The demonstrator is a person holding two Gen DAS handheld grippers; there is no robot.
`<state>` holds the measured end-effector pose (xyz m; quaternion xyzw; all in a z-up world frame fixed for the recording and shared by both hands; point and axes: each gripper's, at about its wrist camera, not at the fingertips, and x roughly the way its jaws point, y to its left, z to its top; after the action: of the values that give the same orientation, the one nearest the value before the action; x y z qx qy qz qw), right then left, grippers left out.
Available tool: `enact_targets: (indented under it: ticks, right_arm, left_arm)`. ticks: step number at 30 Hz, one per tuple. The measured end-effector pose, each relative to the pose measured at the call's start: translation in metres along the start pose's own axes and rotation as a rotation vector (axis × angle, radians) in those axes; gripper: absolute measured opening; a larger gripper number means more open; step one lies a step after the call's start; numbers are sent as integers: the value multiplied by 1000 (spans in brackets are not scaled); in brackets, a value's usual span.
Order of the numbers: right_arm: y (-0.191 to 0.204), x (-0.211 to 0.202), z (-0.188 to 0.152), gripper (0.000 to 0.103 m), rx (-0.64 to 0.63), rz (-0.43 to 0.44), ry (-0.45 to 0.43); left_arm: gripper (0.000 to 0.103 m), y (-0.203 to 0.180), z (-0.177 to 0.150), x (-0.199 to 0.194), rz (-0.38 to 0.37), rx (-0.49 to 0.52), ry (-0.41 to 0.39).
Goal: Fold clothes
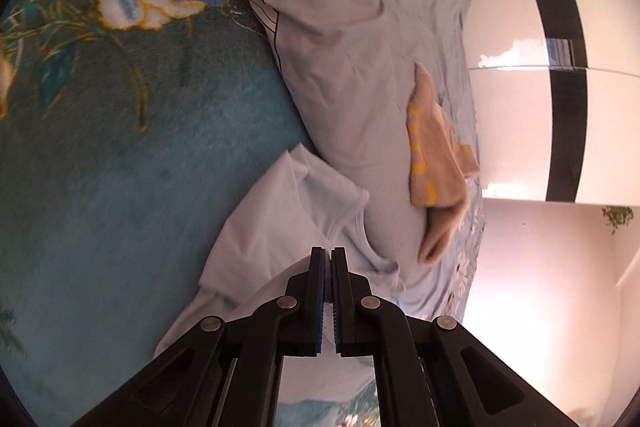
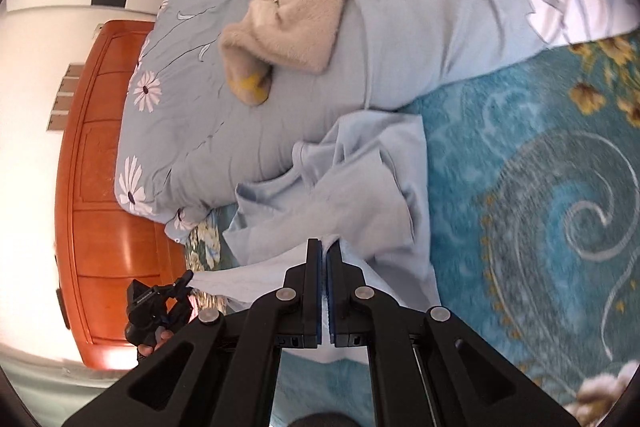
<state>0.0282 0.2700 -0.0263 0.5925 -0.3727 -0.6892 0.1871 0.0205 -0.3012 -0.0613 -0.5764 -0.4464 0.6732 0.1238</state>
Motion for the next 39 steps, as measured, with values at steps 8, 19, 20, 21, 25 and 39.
enact_targets:
  ticks: [8, 19, 20, 21, 25, 39]
  right_arm:
    - [-22, 53, 50, 3, 87, -33, 44]
    - [-17, 62, 59, 13, -16, -87, 61]
    - [-13, 57, 58, 19, -41, -86, 55]
    - [-8, 51, 57, 28, -72, -87, 45]
    - [4, 21, 51, 28, -207, -145, -26]
    - [-9, 44, 36, 28, -228, -105, 54]
  left_arm:
    - [4, 12, 39, 57, 47, -63, 4]
    - [50, -14, 37, 58, 40, 134, -18]
    - [53, -20, 34, 54, 54, 181, -25]
    - [55, -26, 31, 51, 90, 239, -31]
    - [56, -46, 13, 44, 266, 468, -40]
    - [29, -30, 8, 83, 336, 504, 85]
